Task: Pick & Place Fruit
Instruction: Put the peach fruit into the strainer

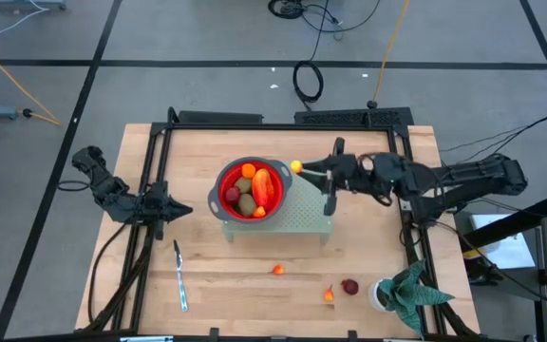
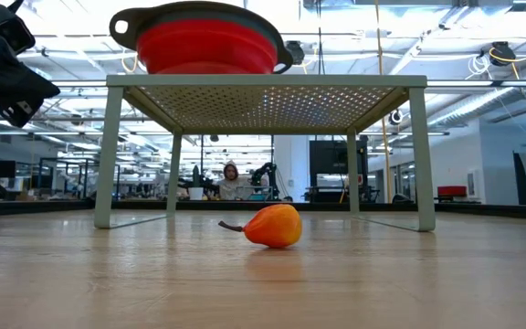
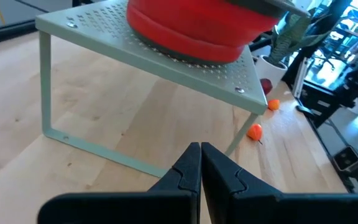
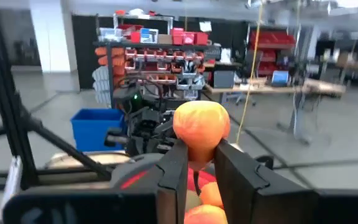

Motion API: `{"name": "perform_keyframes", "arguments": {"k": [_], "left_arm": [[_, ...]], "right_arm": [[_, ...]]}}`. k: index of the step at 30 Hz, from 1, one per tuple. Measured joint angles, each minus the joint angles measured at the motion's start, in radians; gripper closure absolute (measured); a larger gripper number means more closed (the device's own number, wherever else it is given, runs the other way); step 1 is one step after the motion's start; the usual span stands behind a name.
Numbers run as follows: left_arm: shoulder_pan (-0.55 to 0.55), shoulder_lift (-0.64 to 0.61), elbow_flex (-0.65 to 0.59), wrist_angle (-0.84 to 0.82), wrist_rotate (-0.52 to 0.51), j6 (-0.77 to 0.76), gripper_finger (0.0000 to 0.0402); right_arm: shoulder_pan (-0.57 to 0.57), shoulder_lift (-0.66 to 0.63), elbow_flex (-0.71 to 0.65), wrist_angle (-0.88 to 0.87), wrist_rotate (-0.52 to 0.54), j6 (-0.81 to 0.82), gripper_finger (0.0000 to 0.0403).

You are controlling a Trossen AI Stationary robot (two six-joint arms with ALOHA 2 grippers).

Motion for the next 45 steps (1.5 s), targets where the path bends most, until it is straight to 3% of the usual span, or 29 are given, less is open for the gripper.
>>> {"name": "perform_keyframes", "arguments": {"k": [16,22,28,33,39,45], "left_arm": [[0.0,0.0,0.0,-0.008,-0.003,0.024,0.0392],[0.0,0.0,0.0,0.039,-0.017,0.013,0.0392],[0.0,0.0,0.0,0.232,-0.02,0.127,0.0392],[0.0,0.0,0.0,0.49,-0.056,0.298,0.0392],[0.0,0.02,0.0,0.888,-0.062,0.663,0.0392],[0.0,0.139,0.0,1.21,-0.052,0.977,0.0391]], "right_arm": [[-0.113,0.198,0.198,-0.018,-0.298,0.336,0.0342],[-0.12,0.265,0.203,-0.017,-0.336,0.369,0.0342],[-0.12,0.321,0.204,-0.033,-0.336,0.352,0.0342],[-0.12,0.356,0.204,-0.049,-0.336,0.342,0.0342],[-0.12,0.362,0.204,-0.045,-0.336,0.34,0.0342],[-0.119,0.362,0.204,-0.045,-0.336,0.339,0.0342]]}}
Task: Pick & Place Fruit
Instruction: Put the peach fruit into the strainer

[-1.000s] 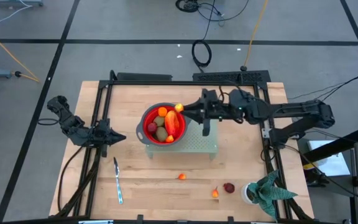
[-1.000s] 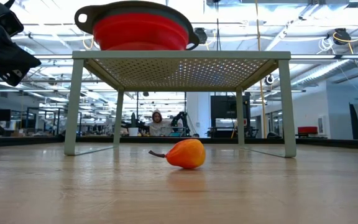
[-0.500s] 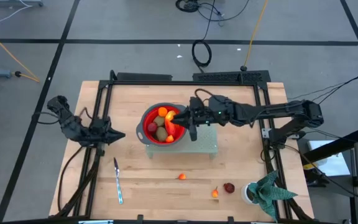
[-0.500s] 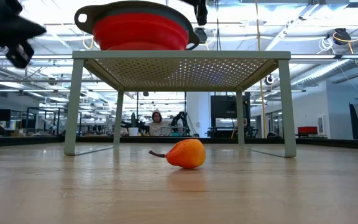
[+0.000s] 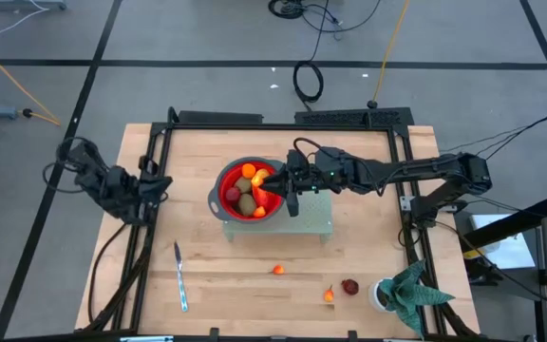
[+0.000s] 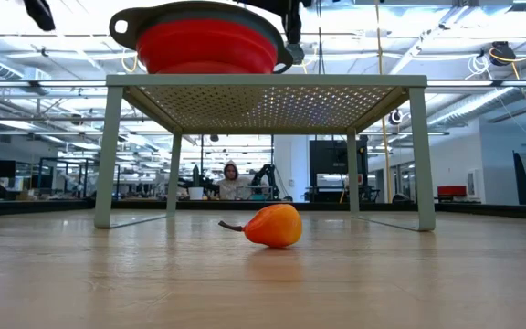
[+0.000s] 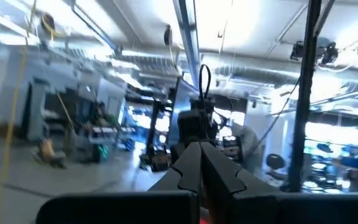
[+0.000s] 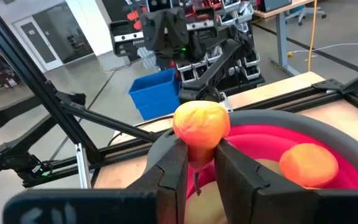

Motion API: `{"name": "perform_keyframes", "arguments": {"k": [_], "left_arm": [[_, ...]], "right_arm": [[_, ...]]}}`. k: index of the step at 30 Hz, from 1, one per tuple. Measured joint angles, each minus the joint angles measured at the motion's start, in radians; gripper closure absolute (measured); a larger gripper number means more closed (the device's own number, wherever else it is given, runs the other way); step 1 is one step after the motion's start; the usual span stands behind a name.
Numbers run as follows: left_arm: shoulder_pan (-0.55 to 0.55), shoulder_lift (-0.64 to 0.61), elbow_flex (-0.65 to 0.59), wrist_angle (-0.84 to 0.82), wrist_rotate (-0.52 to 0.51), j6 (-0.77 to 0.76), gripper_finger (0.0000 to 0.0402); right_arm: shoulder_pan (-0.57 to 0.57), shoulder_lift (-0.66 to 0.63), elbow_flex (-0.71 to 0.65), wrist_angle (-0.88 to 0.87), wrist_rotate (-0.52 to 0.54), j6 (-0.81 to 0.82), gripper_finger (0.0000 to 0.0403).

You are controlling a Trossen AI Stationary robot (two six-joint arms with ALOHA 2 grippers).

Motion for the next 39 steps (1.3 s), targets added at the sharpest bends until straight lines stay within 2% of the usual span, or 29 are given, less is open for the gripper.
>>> {"name": "perform_keyframes", "arguments": {"k": [4,7,16,24,28,33,37,39], "left_arm": [[0.0,0.115,0.04,0.057,-0.008,0.091,0.039],[0.0,0.208,0.098,0.057,-0.046,0.125,0.0374],[0.0,0.452,0.326,0.004,-0.145,0.276,0.0249],[0.001,0.627,0.543,-0.194,-0.308,0.388,0.0169],[0.002,0.704,0.638,-0.309,-0.377,0.464,0.0151],[0.036,0.794,0.751,-0.44,-0.4,0.541,0.0149],[0.088,0.858,0.832,-0.573,-0.383,0.566,0.0148],[0.121,0.888,0.87,-0.652,-0.335,0.549,0.0148]], "right_arm": [[0.0,0.0,0.0,0.0,0.0,-0.01,0.0342],[0.0,0.0,0.0,0.0,0.002,-0.036,0.0342],[0.0,0.0,0.0,0.0,0.002,-0.057,0.0342],[0.0,0.0,0.0,0.0,-0.003,-0.058,0.0342],[0.0,0.0,0.0,0.0,-0.053,-0.058,0.0342],[0.001,0.0,0.0,0.0,-0.052,-0.058,0.0342],[0.0,0.0,0.0,0.0,-0.061,-0.057,0.0342],[0.0,0.0,0.0,0.0,-0.086,-0.057,0.0342]]}}
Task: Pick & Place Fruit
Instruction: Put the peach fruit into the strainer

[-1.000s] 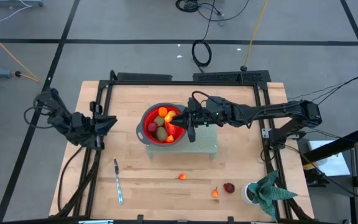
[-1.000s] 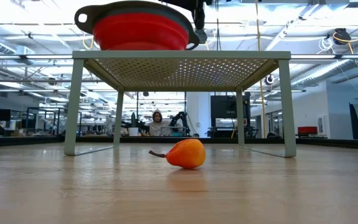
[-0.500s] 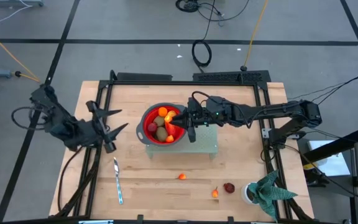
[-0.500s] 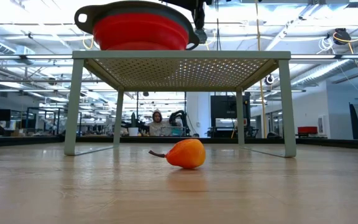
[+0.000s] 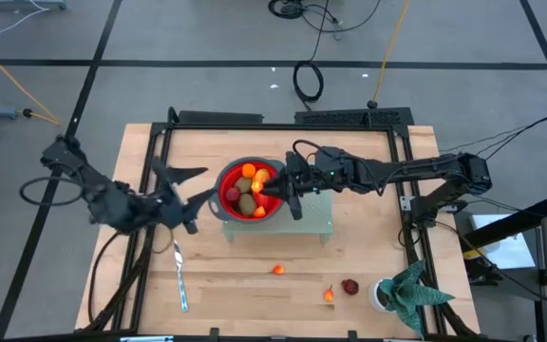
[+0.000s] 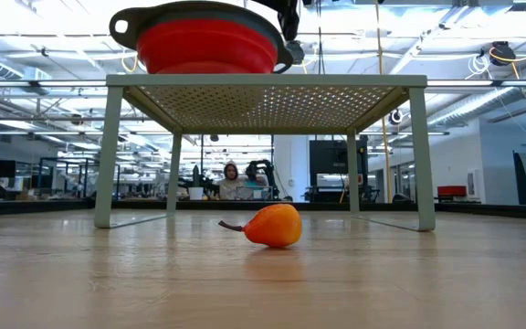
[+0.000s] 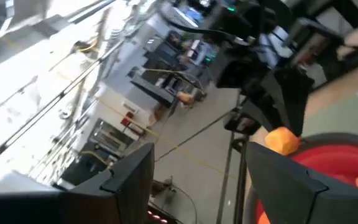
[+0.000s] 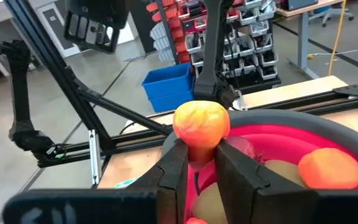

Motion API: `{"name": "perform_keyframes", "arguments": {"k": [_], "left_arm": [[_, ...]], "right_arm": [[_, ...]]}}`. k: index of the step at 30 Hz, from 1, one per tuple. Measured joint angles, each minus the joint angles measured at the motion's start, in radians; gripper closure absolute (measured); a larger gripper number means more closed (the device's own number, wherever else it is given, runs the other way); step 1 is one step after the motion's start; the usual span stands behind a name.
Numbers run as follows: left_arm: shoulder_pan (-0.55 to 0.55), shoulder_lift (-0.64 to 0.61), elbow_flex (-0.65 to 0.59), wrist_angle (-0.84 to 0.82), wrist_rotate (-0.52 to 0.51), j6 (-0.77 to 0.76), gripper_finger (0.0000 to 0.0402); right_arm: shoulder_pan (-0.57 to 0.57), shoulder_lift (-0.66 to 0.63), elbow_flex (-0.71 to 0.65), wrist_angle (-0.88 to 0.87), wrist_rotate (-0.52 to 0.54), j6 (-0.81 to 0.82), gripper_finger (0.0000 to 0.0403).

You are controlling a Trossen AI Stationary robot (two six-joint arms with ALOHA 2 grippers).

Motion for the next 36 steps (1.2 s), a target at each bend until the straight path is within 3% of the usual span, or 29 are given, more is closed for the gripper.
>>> {"name": "perform_keyframes", "arguments": {"k": [8,13,17,24,36], "left_arm": [[0.164,0.096,0.128,-0.293,0.309,-0.167,0.0148],[0.243,0.123,0.142,-0.346,0.502,-0.18,0.0149],[0.293,0.145,0.142,-0.375,0.591,-0.174,0.0149],[0.35,0.208,0.142,-0.378,0.668,-0.117,0.0149],[0.398,0.257,0.142,-0.349,0.682,0.0,0.0149]], "right_arm": [[0.0,0.0,0.0,0.0,-0.019,0.0,0.0342],[0.0,0.0,0.0,0.0,-0.04,0.0,0.0342],[0.0,0.0,0.0,0.0,-0.071,0.001,0.0342],[0.0,0.0,0.0,-0.001,-0.071,0.008,0.0342],[0.0,0.0,0.0,-0.034,-0.07,0.008,0.0342]]}}
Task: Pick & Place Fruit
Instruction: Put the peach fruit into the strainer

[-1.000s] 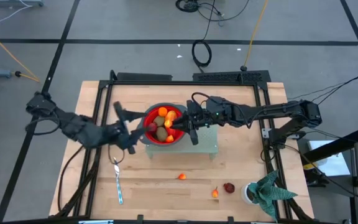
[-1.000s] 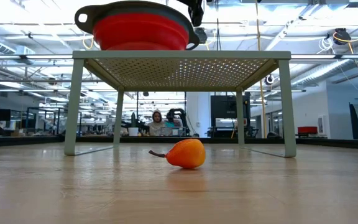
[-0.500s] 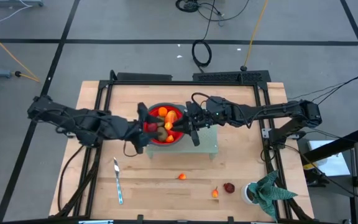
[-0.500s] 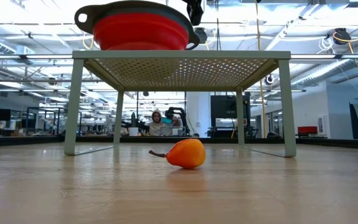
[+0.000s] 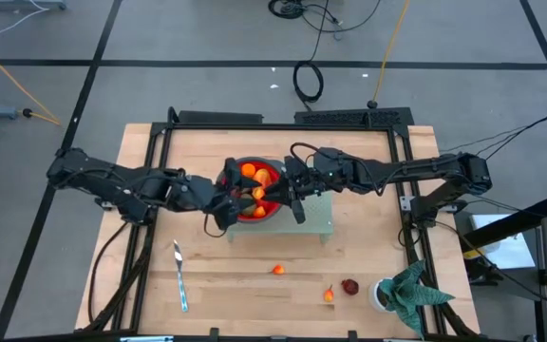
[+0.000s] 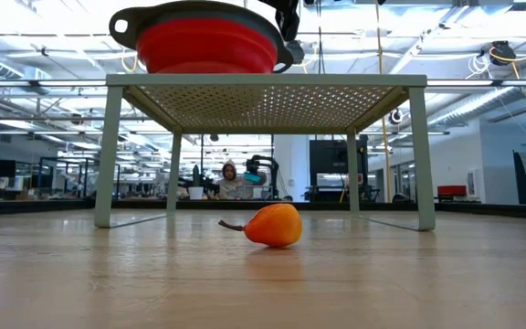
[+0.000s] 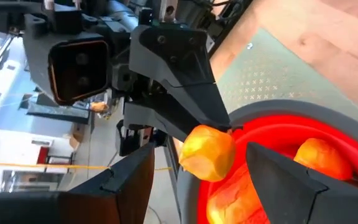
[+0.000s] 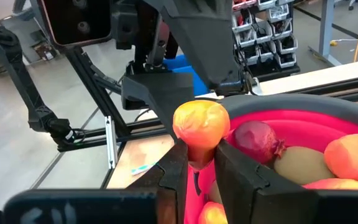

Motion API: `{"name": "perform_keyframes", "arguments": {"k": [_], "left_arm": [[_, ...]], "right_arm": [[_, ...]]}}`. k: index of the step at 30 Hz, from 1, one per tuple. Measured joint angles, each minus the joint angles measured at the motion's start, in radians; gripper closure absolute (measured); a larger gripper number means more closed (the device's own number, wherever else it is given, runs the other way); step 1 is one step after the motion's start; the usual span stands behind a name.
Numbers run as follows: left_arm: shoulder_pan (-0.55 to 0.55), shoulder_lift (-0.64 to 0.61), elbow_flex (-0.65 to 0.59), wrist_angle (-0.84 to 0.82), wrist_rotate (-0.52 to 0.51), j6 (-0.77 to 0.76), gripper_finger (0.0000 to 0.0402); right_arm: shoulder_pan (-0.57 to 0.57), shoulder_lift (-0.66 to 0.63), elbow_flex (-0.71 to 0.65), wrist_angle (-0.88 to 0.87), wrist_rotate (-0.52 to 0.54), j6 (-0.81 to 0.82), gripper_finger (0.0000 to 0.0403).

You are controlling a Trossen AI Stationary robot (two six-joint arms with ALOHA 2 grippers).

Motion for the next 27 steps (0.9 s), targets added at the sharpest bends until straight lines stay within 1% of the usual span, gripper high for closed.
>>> {"name": "perform_keyframes", "arguments": {"k": [7,13,27], "left_arm": [[0.041,0.008,0.0,-0.003,0.089,0.026,0.0149],[0.068,0.032,0.0,-0.014,0.09,0.05,0.0149],[0.049,0.038,0.0,0.012,0.09,0.09,0.0149]], "right_arm": [[0.0,0.0,0.0,0.002,0.001,0.0,0.0342],[0.0,0.0,0.0,0.002,0.002,0.0,0.0342],[0.0,0.0,-0.001,-0.022,0.006,0.001,0.0342]]}}
